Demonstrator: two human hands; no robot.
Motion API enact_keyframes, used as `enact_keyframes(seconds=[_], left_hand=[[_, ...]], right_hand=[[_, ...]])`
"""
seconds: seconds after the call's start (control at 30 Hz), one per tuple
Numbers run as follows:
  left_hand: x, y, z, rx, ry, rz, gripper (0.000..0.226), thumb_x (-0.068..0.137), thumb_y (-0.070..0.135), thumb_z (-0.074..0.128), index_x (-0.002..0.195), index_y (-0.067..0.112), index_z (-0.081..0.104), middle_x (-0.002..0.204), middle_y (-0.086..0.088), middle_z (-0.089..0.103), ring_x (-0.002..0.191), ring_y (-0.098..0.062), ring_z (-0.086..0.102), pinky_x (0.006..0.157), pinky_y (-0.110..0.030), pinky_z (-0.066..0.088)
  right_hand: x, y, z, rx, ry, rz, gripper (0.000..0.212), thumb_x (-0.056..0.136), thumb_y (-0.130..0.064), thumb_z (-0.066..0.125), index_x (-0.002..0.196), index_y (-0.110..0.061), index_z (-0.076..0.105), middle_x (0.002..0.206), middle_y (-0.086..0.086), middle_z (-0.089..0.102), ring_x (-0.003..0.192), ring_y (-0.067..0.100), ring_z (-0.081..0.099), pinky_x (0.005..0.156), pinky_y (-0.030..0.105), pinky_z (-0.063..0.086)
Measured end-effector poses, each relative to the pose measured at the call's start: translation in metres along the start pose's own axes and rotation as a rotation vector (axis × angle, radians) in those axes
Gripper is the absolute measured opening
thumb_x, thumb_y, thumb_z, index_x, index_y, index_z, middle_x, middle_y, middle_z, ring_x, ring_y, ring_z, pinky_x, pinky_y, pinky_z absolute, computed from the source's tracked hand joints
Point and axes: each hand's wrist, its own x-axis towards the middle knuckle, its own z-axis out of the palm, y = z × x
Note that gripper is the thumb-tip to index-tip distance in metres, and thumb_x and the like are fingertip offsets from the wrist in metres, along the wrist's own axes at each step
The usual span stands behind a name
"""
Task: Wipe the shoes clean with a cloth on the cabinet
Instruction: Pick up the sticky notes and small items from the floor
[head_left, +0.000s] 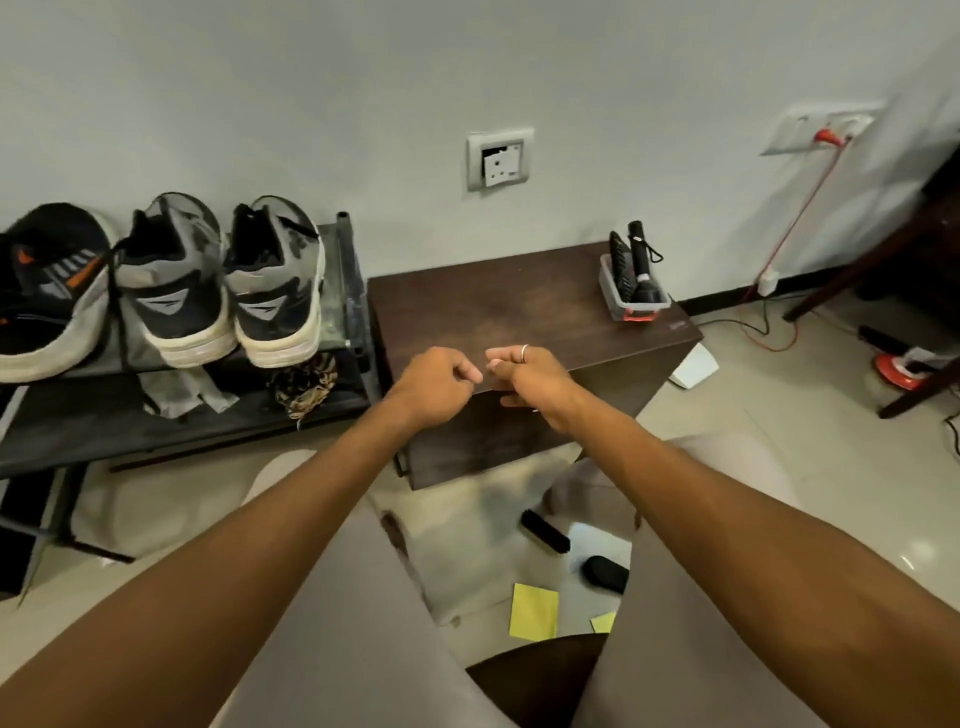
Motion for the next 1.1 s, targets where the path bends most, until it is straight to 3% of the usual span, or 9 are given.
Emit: enact_keyframes(seconds=[0.1, 0.23, 0.4, 0.57, 0.63, 0.8, 0.93, 1.03, 1.1], left_hand=[[0.029, 0.006, 0.036, 0.006, -0.102, -0.041, 0.018, 0.094, 0.014, 0.063, 0.105, 0.020, 0.076, 0.106, 0.005, 0.072, 0.100, -0.013, 0.065, 0.087, -0.024, 0.048], [0.065, 0.007, 0.087, -0.059, -0.225, -0.180, 0.011, 0.094, 0.017, 0.066, 0.105, 0.020, 0.067, 0.095, -0.006, 0.067, 0.089, -0.021, 0.061, 0.081, -0.029, 0.047], [0.107, -0.004, 0.146, -0.133, -0.260, -0.359, 0.011, 0.093, 0.021, 0.065, 0.103, 0.016, 0.061, 0.105, -0.006, 0.061, 0.095, -0.022, 0.059, 0.082, -0.031, 0.045], [0.139, -0.012, 0.200, -0.243, -0.227, -0.511, 0.050, 0.101, 0.026, 0.061, 0.146, 0.009, 0.048, 0.135, -0.007, 0.057, 0.120, -0.026, 0.057, 0.092, -0.028, 0.044], [0.151, -0.013, 0.218, -0.322, -0.171, -0.544, 0.046, 0.101, 0.038, 0.059, 0.139, 0.013, 0.055, 0.128, 0.000, 0.060, 0.112, -0.023, 0.058, 0.088, -0.027, 0.040], [0.167, -0.017, 0.250, -0.534, -0.005, -0.617, 0.046, 0.094, 0.064, 0.053, 0.096, 0.020, 0.063, 0.106, -0.005, 0.070, 0.103, -0.028, 0.066, 0.092, -0.037, 0.053], [0.154, -0.016, 0.245, -0.469, -0.066, -0.603, 0.082, 0.089, 0.085, 0.022, 0.111, 0.020, 0.066, 0.108, -0.006, 0.067, 0.101, -0.028, 0.065, 0.094, -0.042, 0.053], [0.134, -0.006, 0.237, -0.442, -0.111, -0.597, 0.086, 0.089, 0.085, 0.009, 0.099, 0.023, 0.068, 0.110, -0.003, 0.067, 0.105, -0.028, 0.062, 0.094, -0.039, 0.048], [0.121, -0.005, 0.236, -0.432, -0.130, -0.611, 0.092, 0.089, 0.084, 0.006, 0.110, 0.023, 0.071, 0.124, -0.005, 0.066, 0.115, -0.029, 0.059, 0.093, -0.035, 0.042]], right_hand=[[0.009, 0.017, -0.031, 0.009, 0.037, 0.021, 0.028, 0.105, -0.021, 0.057, 0.132, -0.019, 0.063, 0.120, 0.002, 0.069, 0.112, 0.018, 0.067, 0.093, 0.038, 0.059], [0.027, 0.039, -0.064, 0.015, 0.075, 0.067, 0.029, 0.104, -0.019, 0.059, 0.133, -0.017, 0.063, 0.115, 0.001, 0.070, 0.103, 0.015, 0.068, 0.090, 0.037, 0.059], [0.061, 0.064, -0.091, 0.046, 0.102, 0.102, 0.027, 0.103, -0.021, 0.061, 0.129, -0.021, 0.066, 0.114, -0.001, 0.072, 0.104, 0.014, 0.070, 0.078, 0.026, 0.058], [0.097, 0.086, -0.107, 0.113, 0.159, 0.160, 0.018, 0.100, -0.020, 0.063, 0.115, -0.028, 0.069, 0.109, -0.002, 0.075, 0.101, 0.017, 0.073, 0.081, 0.031, 0.060], [0.109, 0.087, -0.109, 0.128, 0.151, 0.195, 0.017, 0.099, -0.020, 0.064, 0.113, -0.028, 0.070, 0.108, -0.003, 0.075, 0.099, 0.016, 0.073, 0.080, 0.031, 0.060], [0.129, 0.087, -0.106, 0.096, 0.119, 0.223, 0.013, 0.095, -0.021, 0.066, 0.105, -0.026, 0.072, 0.103, -0.002, 0.075, 0.092, 0.015, 0.074, 0.077, 0.030, 0.060], [0.128, 0.087, -0.108, 0.031, 0.076, 0.267, 0.013, 0.094, -0.016, 0.063, 0.098, -0.022, 0.074, 0.100, 0.000, 0.077, 0.084, 0.016, 0.078, 0.068, 0.029, 0.058], [0.121, 0.087, -0.110, -0.002, 0.049, 0.294, 0.011, 0.096, -0.016, 0.061, 0.100, -0.018, 0.071, 0.100, 0.002, 0.077, 0.078, 0.016, 0.077, 0.060, 0.028, 0.055], [0.117, 0.090, -0.112, -0.046, 0.040, 0.308, 0.010, 0.098, -0.020, 0.062, 0.099, -0.017, 0.071, 0.098, 0.003, 0.076, 0.073, 0.016, 0.072, 0.062, 0.030, 0.056]])
